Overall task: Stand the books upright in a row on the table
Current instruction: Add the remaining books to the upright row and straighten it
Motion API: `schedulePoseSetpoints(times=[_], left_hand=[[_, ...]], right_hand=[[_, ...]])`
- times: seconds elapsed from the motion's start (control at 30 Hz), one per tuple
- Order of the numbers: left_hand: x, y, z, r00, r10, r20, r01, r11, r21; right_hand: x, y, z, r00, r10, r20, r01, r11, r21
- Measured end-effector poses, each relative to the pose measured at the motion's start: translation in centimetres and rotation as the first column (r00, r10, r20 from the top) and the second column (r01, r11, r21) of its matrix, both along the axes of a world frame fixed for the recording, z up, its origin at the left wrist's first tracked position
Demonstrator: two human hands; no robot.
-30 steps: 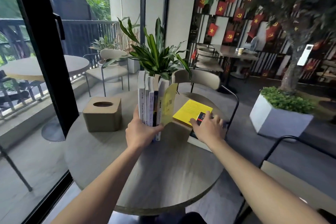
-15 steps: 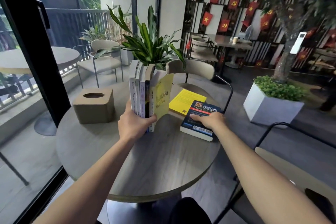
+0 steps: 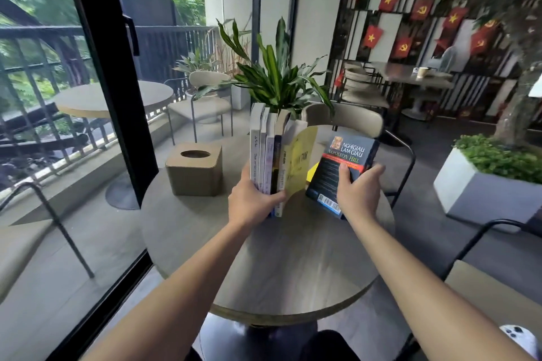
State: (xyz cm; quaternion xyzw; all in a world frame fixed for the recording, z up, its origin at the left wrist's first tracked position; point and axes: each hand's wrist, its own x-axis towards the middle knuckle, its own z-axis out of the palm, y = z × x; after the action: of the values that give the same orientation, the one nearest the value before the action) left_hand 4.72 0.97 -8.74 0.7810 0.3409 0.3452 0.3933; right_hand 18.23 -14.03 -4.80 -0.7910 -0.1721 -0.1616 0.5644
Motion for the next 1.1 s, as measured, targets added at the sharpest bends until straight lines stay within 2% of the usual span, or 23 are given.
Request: schedulePoseSetpoints(times=[0.13,0.23,0.43,0.53,0.83,0.93,1.03,1.1], left_hand=[[-0.2,0.1,0.1,0.999,-0.039,0.004,0.039,0.999,-0.013],[-0.1,0.2,0.0,0.999,-0.035,0.005,0.035,0.999,-0.010],[0.1,0.3,-0.2,0.999,-0.047,0.005,0.047,0.999,-0.009],[0.0,0.0,-0.1,0.998,-0.056,-0.001,0.056,0.998,0.022],[-0.1,-1.0,0.7,0.998,-0.052,-0.019,0.053,0.996,0.068],[-0.2,-1.3,0.9,0.999,-0.043,-0.007,0.044,0.997,0.071],[-0.3,-1.8,1.2,1.000,-0.012,0.012,0.011,0.998,0.061],[-0.3,-2.0,1.2,1.000,0.007,0.022,-0.009,0.998,0.057]], right_hand=[[-1.4,1.4,-0.1,0.994,0.055,0.100,-0.058,0.998,0.033],[-2.2,2.2,-1.2,0.986,0.121,0.118,-0.128,0.990,0.054],[-2.6,2.8,-2.8,0.949,0.294,0.117,-0.298,0.954,0.022],[-2.2,3.1,-2.6,0.922,0.383,0.056,-0.384,0.924,-0.001],[-1.0,4.5,-0.8,0.745,0.655,-0.127,-0.646,0.756,0.105],[-2.0,4.7,-0.5,0.714,0.688,-0.130,-0.679,0.726,0.109],[-3.2,4.8,-0.6,0.632,0.766,-0.117,-0.748,0.643,0.164],[-3.4,4.8,-0.8,0.623,0.772,-0.125,-0.757,0.636,0.149]])
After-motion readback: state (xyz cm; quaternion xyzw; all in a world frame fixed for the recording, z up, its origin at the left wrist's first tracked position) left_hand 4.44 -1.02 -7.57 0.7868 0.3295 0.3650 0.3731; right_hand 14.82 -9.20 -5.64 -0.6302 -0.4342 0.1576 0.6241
